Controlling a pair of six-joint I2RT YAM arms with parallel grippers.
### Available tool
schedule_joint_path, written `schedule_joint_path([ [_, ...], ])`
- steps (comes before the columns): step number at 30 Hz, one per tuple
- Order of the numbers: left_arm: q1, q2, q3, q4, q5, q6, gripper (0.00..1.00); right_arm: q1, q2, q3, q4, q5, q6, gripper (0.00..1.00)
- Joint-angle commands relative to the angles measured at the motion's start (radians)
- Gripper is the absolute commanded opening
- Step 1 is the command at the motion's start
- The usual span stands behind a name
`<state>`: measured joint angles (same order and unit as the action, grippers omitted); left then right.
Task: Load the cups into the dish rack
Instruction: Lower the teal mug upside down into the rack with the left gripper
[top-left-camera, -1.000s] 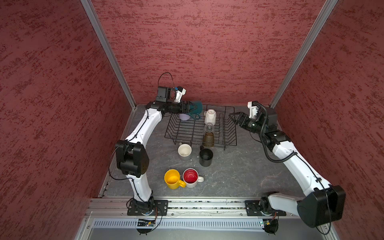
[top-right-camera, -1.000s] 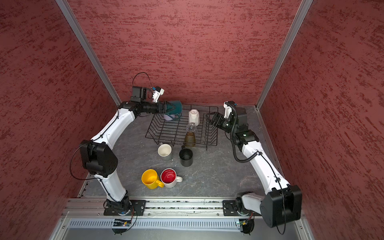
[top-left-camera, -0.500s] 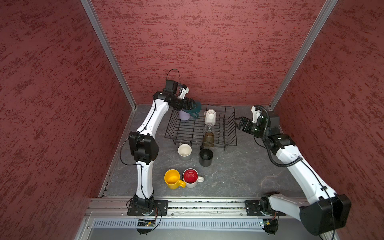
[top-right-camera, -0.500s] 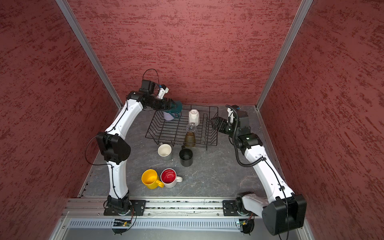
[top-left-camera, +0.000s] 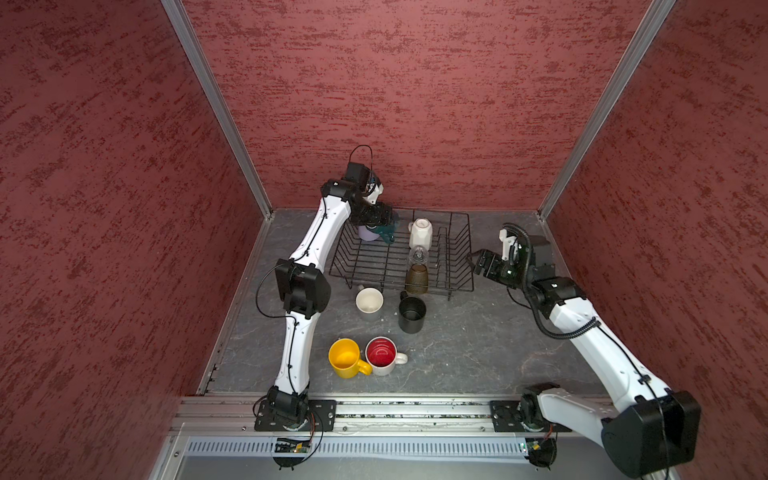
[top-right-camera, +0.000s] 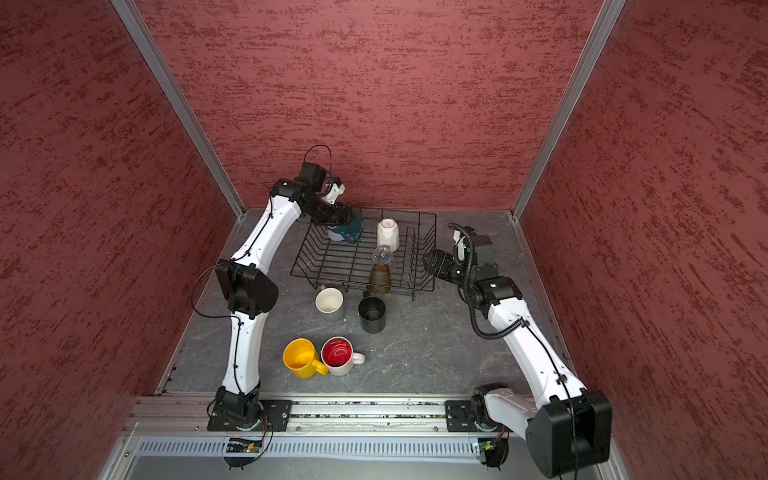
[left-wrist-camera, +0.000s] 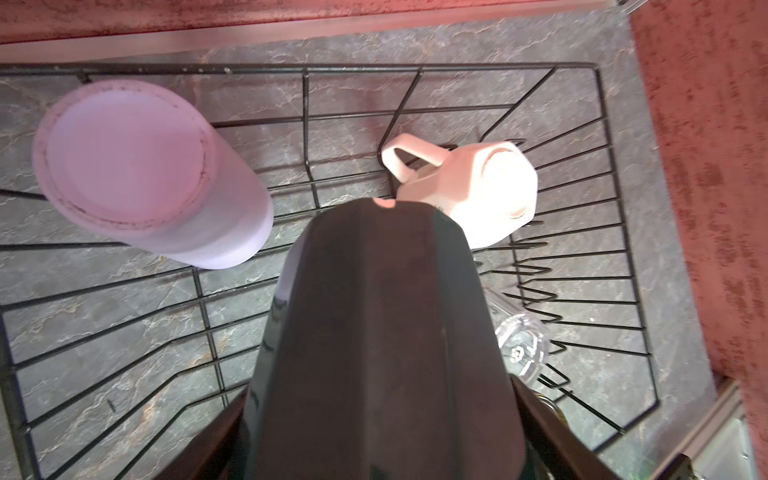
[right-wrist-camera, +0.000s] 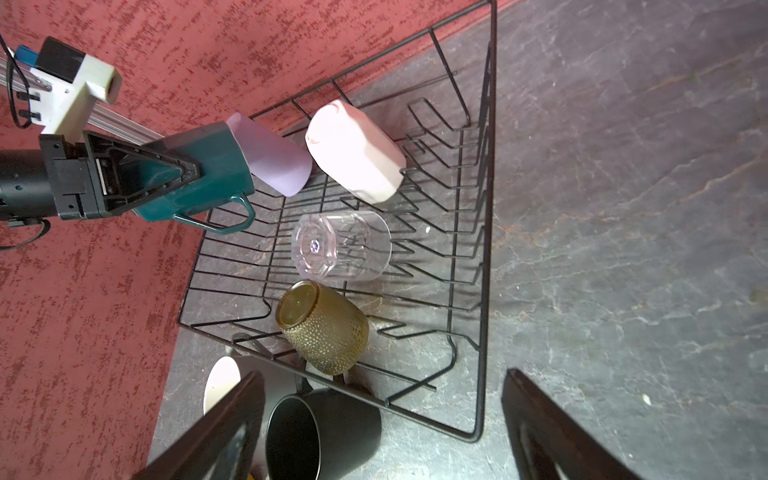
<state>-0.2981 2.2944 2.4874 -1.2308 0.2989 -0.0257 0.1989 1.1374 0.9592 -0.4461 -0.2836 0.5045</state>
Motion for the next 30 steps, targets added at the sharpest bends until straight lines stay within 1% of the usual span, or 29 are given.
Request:
schedule_joint_path([
  [1, -0.003, -0.001, 0.048, -0.019, -0.045, 0.031, 0.0, -0.007, -0.022, -0.003, -0.03, 0.029, -0.018, 0.9],
  [7, 0.001, -0.002, 0.045, -0.07, -0.098, 0.057, 0.0, -0.006, -0.007, -0.011, -0.028, 0.021, -0.02, 0.9],
  [13, 0.023, -0.011, 0.026, -0.124, -0.105, 0.069, 0.0, -0.007, 0.005, -0.009, -0.031, 0.013, -0.024, 0.89],
  [20, 0.049, -0.064, -0.11, -0.088, -0.089, 0.075, 0.0, -0.006, 0.012, -0.012, -0.03, 0.008, -0.026, 0.89],
  [26, 0.035, -0.1, -0.256, -0.018, -0.052, 0.056, 0.0, -0.006, 0.01, -0.006, -0.036, 0.01, -0.026, 0.9],
  [30, 0.026, -0.096, -0.292, -0.01, -0.051, 0.05, 0.0, -0.007, 0.01, -0.005, -0.036, 0.012, -0.026, 0.9],
])
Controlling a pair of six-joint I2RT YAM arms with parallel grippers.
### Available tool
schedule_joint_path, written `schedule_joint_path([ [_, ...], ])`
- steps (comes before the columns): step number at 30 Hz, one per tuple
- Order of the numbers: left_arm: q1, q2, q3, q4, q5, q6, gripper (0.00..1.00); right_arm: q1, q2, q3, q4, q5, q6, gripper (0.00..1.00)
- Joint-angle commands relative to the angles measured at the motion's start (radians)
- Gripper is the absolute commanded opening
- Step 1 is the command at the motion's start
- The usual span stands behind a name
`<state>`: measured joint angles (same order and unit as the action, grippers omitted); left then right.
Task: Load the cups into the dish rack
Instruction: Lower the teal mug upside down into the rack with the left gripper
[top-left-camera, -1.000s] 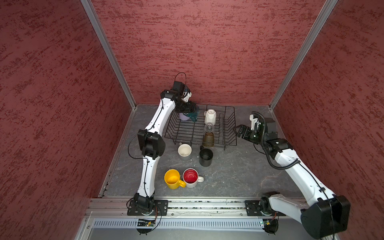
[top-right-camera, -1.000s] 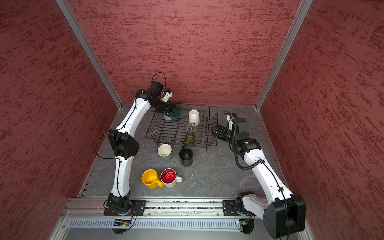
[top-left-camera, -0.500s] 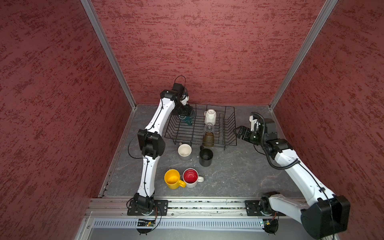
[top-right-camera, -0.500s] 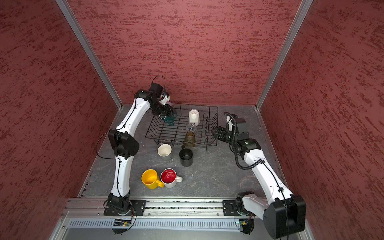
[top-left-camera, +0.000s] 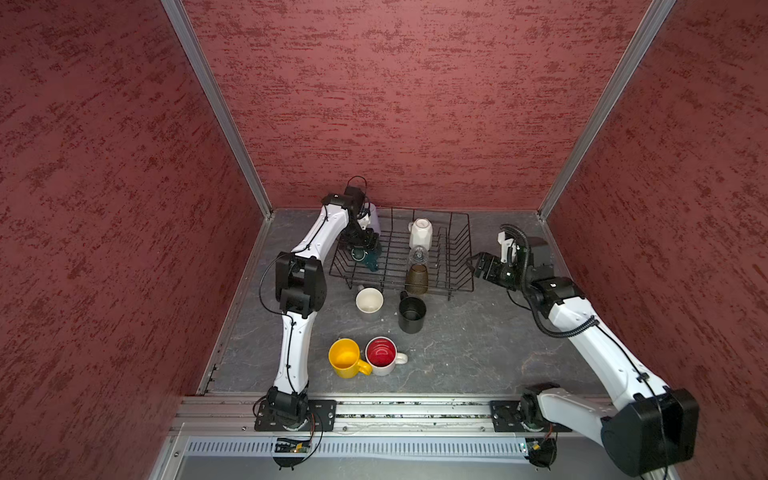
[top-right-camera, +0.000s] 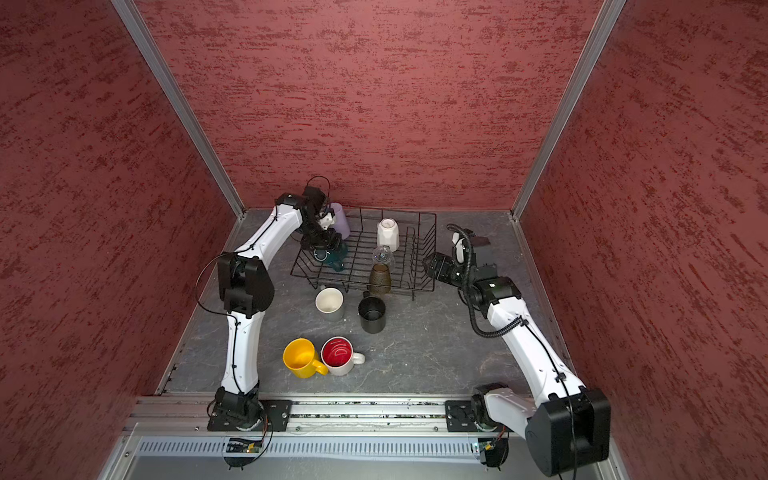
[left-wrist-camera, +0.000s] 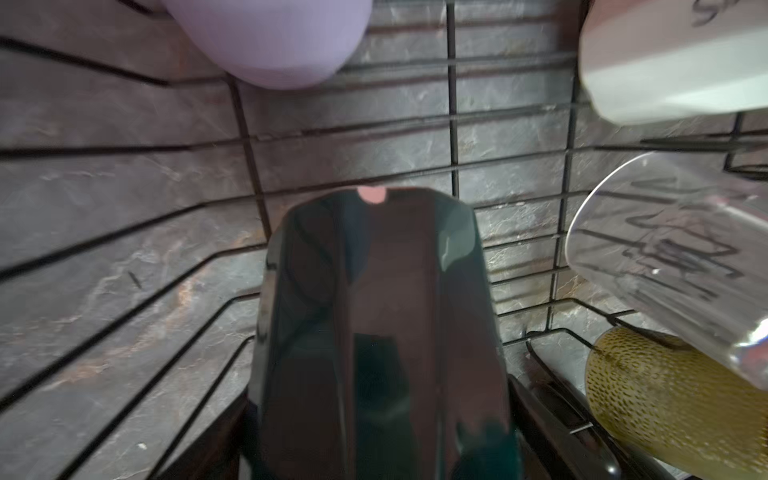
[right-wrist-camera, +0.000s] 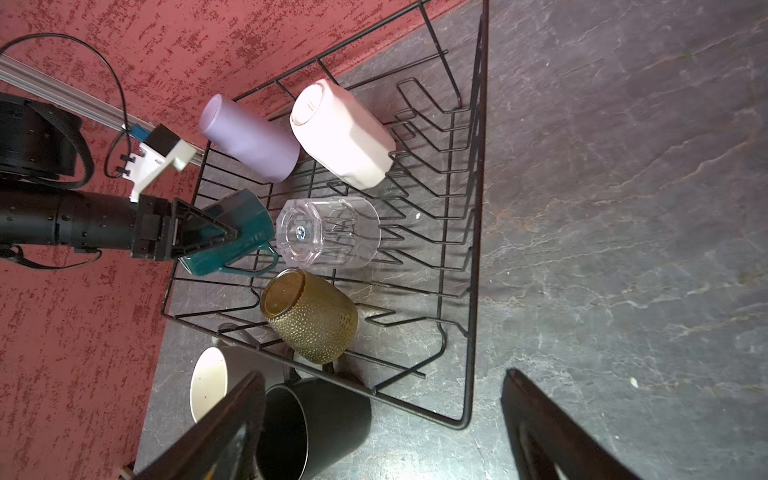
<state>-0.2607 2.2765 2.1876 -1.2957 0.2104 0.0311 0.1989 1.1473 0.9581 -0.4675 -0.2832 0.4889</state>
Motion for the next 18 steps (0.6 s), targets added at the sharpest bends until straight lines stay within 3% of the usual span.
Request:
schedule_joint_path([
  [1, -0.014, -0.076, 0.005, 0.055, 0.032, -0.006, 0.0, -0.006, 0.0, -0.002, -0.016, 0.01, -0.01, 0.9],
  [18, -0.032, -0.032, 0.022, 0.04, 0.014, -0.004, 0.0, -0.006, 0.023, 0.017, -0.003, -0.011, -0.012, 0.89],
])
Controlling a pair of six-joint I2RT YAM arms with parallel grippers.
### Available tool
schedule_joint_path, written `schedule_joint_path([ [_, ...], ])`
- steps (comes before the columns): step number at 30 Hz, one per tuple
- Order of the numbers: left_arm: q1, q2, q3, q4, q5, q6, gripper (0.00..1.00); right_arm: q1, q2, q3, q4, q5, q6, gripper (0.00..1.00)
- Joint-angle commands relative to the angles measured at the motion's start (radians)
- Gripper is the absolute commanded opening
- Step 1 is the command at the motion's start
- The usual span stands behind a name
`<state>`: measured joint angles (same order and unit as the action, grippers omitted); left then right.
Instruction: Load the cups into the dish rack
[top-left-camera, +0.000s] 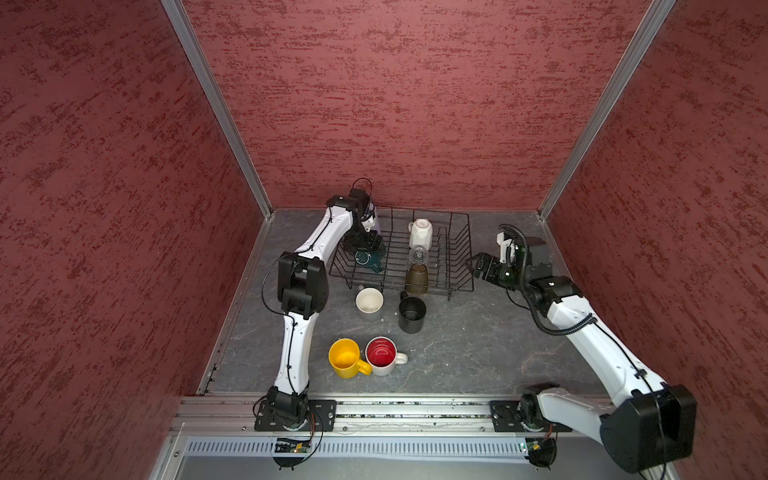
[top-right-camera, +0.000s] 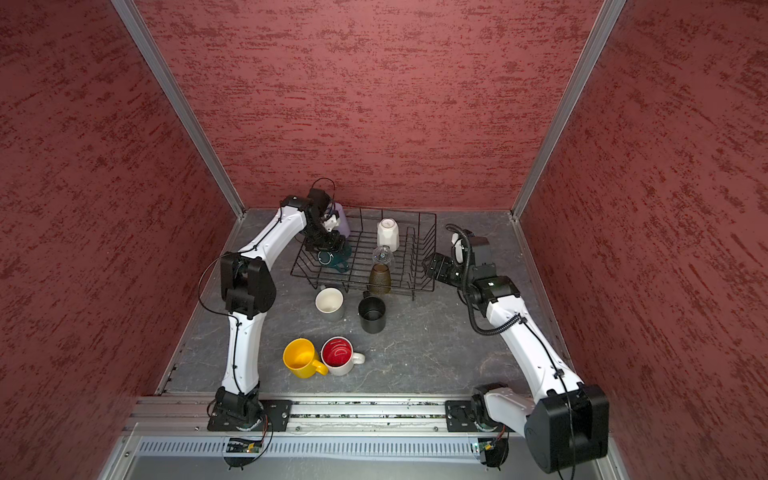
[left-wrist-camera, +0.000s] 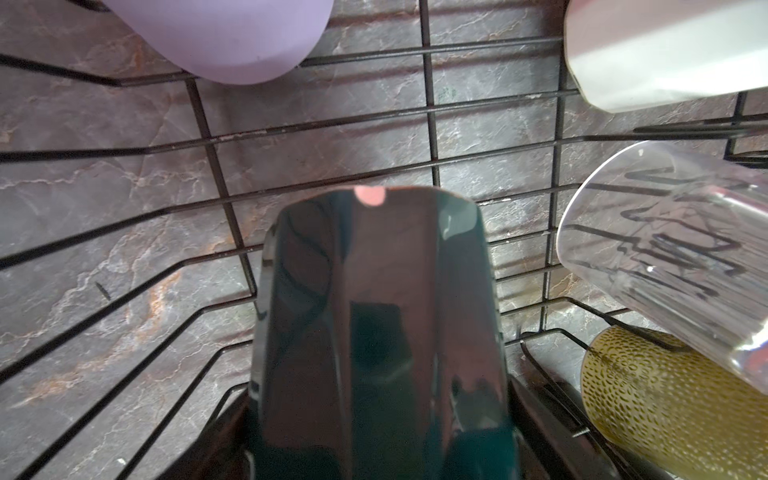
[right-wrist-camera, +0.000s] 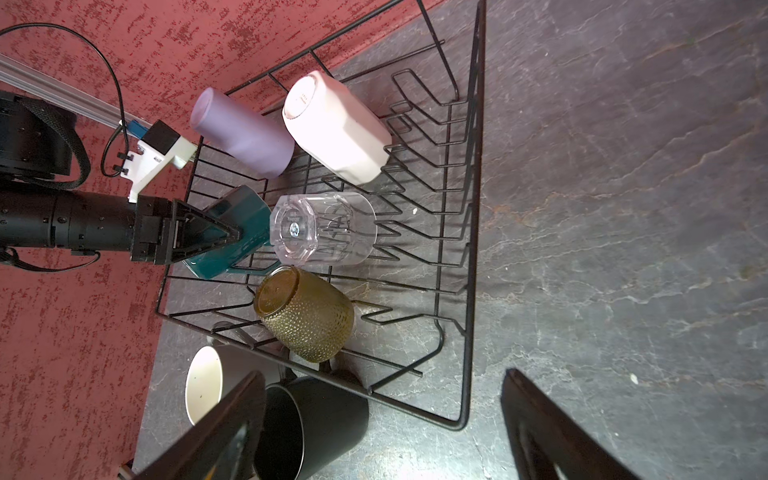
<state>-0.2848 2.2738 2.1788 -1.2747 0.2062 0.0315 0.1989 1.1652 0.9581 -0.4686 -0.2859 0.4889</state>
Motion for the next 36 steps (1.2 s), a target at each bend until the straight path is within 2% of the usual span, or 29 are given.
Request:
schedule_joint_path([
  [1, -0.008, -0.03, 0.024, 0.023, 0.018, -0.005, 0.0, -0.005, 0.008, 0.019, -0.001, -0.011, -0.013, 0.89],
  [13, -0.012, -0.077, -0.153, 0.125, -0.005, -0.059, 0.0, -0.004, 0.017, 0.036, 0.011, -0.018, -0.01, 0.88],
  [14, -0.013, -0.081, -0.164, 0.132, -0.013, -0.064, 0.02, -0.007, 0.016, 0.035, 0.01, -0.017, -0.009, 0.88],
  [18, -0.016, -0.089, -0.197, 0.163, -0.027, -0.08, 0.21, -0.007, 0.01, 0.034, 0.01, -0.019, -0.007, 0.88],
  [29, -0.023, -0.063, -0.195, 0.171, -0.03, -0.083, 0.51, -0.006, 0.005, 0.021, 0.021, -0.029, 0.003, 0.88],
  [36, -0.024, -0.044, -0.154, 0.166, -0.039, -0.087, 0.56, -0.006, 0.013, 0.008, 0.045, -0.056, 0.014, 0.87],
])
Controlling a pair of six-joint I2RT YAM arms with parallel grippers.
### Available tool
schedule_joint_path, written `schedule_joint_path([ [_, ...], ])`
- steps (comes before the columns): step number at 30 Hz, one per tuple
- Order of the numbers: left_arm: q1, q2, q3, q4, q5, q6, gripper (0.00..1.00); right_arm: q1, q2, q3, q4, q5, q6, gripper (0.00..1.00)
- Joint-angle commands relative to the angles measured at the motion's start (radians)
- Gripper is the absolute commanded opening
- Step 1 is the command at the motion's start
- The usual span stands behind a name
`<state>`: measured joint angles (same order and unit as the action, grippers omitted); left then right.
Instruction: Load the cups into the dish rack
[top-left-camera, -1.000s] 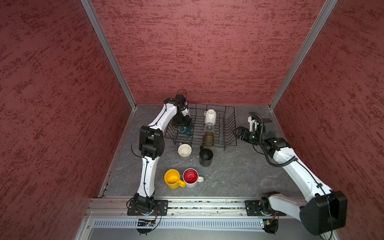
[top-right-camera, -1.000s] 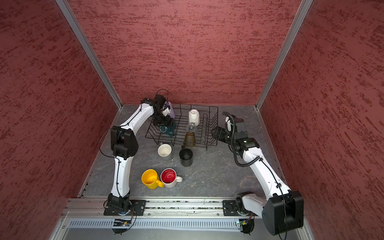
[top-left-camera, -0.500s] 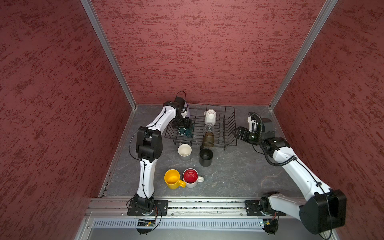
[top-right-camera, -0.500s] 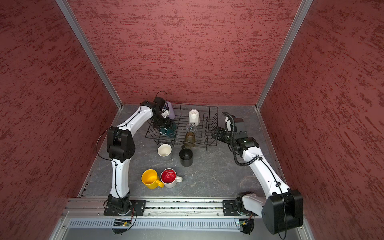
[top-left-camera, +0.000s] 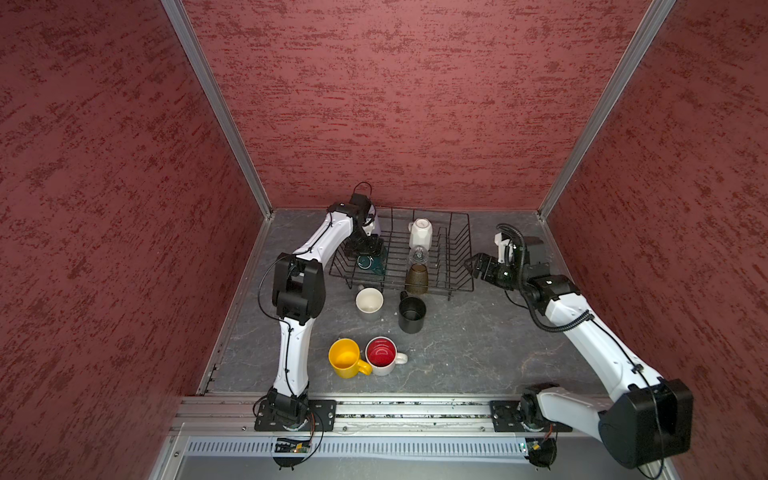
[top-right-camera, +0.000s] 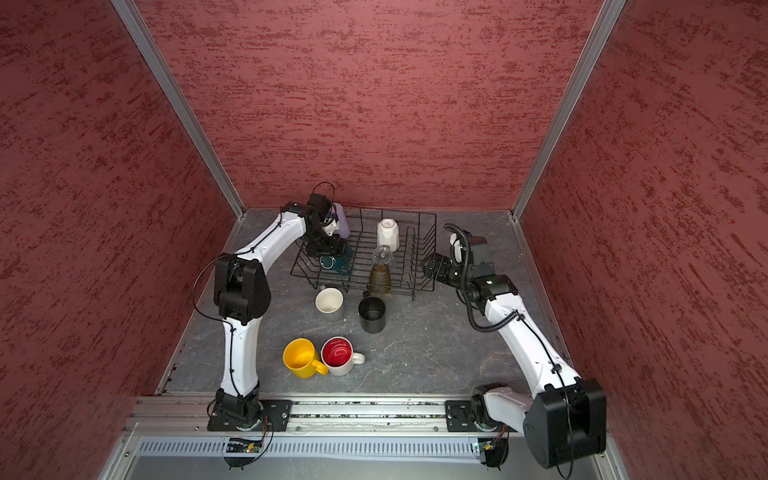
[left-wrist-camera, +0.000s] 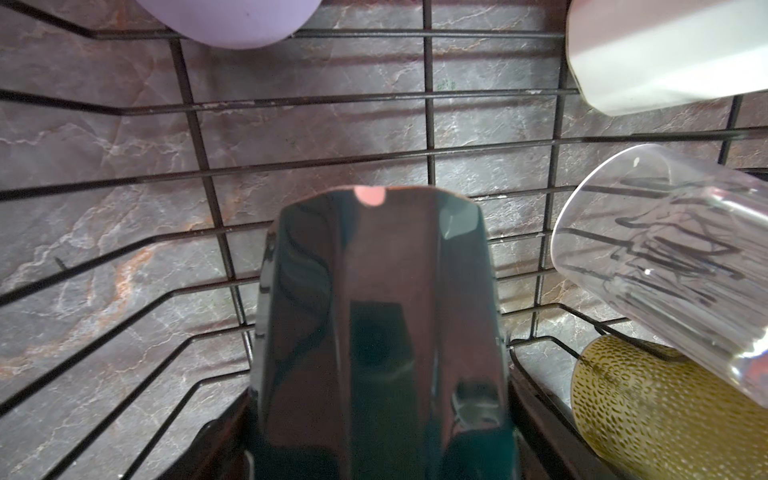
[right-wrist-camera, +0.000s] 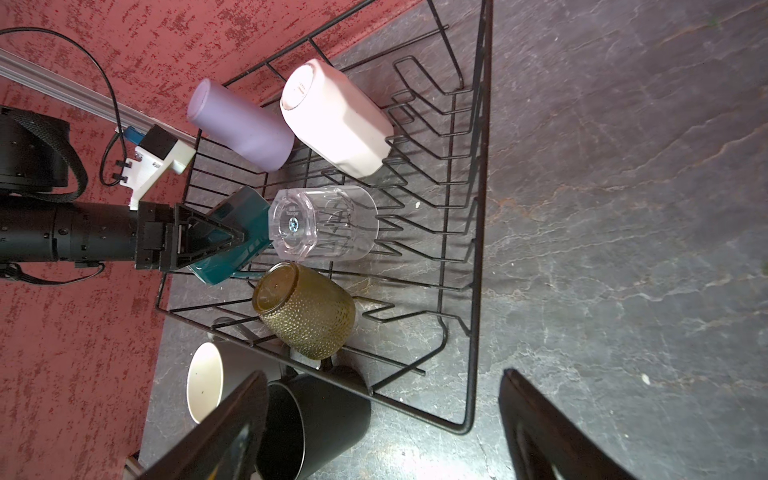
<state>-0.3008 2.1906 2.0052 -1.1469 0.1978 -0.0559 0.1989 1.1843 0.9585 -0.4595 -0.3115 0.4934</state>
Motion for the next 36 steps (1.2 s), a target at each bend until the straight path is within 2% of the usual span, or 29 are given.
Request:
schedule_joint_path([
  [1, -0.007, 0.044, 0.027, 0.037, -0.029, -0.001, 0.56, -0.006, -0.006, 0.004, 0.039, -0.035, 0.014, 0.87],
  [17, -0.01, 0.079, 0.077, 0.064, -0.037, -0.03, 0.67, -0.007, 0.007, -0.03, 0.092, -0.089, 0.05, 0.86],
  [29, -0.019, 0.089, 0.107, 0.095, -0.039, -0.034, 0.86, -0.006, 0.016, -0.044, 0.118, -0.11, 0.066, 0.86],
  [36, -0.027, 0.099, 0.138, 0.084, -0.052, -0.029, 0.91, -0.006, 0.017, -0.049, 0.121, -0.11, 0.069, 0.86],
])
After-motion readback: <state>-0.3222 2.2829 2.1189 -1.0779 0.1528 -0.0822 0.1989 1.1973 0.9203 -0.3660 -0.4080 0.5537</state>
